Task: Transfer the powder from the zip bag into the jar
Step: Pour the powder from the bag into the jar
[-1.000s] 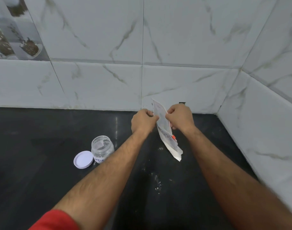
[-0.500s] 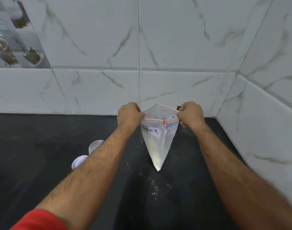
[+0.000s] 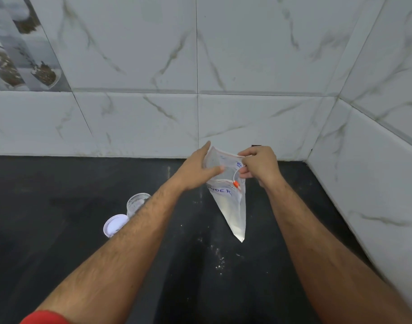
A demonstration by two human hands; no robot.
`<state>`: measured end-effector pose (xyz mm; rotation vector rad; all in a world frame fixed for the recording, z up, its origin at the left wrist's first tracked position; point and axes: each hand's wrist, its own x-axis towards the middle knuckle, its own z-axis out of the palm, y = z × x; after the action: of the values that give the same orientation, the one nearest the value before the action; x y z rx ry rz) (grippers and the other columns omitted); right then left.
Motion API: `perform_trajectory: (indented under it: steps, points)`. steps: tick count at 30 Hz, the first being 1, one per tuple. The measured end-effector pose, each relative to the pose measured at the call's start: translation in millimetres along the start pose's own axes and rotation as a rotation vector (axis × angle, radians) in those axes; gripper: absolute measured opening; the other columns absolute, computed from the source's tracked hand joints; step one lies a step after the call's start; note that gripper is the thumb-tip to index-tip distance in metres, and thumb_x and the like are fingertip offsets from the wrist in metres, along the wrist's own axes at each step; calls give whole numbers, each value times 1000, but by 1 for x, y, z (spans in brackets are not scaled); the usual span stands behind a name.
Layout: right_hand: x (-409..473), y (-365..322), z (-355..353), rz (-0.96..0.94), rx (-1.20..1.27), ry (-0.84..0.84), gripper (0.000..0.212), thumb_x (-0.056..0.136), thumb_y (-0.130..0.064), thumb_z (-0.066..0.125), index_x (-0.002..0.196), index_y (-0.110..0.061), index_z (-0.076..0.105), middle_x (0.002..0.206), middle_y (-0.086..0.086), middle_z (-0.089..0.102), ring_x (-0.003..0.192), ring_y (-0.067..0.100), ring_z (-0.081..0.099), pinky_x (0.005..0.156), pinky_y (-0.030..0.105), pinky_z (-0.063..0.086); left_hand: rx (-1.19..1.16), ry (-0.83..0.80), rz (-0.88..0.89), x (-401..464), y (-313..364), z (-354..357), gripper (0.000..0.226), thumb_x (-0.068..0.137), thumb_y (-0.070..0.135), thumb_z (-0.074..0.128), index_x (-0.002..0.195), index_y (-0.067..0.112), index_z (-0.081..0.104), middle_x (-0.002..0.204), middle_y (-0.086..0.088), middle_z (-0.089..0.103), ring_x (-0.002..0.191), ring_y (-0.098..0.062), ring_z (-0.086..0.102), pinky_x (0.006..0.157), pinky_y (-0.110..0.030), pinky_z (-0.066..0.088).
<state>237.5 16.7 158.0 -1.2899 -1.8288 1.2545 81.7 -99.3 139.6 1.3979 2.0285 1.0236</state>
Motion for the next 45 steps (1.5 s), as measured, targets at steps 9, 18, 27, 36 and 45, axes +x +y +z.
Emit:
perform_trajectory:
  steps: [9, 18, 27, 36, 45]
  points:
    - [-13, -7, 9, 47, 96, -41, 21, 92, 7, 49, 94, -1, 69, 80, 18, 69, 58, 22, 72, 55, 30, 62, 235, -10, 62, -18, 5, 7, 147, 54, 58, 91, 160, 26, -6, 163, -5, 28, 149, -24, 29, 118, -50, 33]
    - [-16, -3, 4, 40, 70, -41, 12, 85, -5, 53, 78, -10, 61, 76, 9, 63, 51, 18, 67, 50, 30, 56, 87, 185, 63, -30, -10, 12, 84, 67, 37, 90, 137, 30, 42, 110, 11, 60, 112, -15, 62, 95, -34, 51]
    - [-11, -18, -10, -212, -680, -174, 31, 74, -45, 79, 77, -19, 61, 81, -3, 66, 80, 18, 62, 66, 32, 48, 54, 176, 82, -38, -14, 18, 86, 75, 31, 84, 147, 31, 37, 112, 15, 66, 108, -9, 62, 98, -30, 51]
    - [-11, -13, -5, -308, -611, -190, 16, 87, -16, 69, 71, -16, 68, 66, -10, 61, 66, 10, 56, 55, 23, 38, 110, 199, -46, -37, -12, 14, 56, 76, 29, 79, 128, 18, 65, 106, 1, 72, 96, -17, 66, 81, -33, 52]
    - [-7, -9, -4, -319, -350, -113, 8, 83, -11, 70, 77, -9, 75, 63, -11, 61, 61, 7, 55, 59, 23, 43, 225, 202, -32, -30, -13, 9, 18, 88, 38, 68, 81, 24, 77, 73, 11, 70, 74, -15, 61, 78, -35, 48]
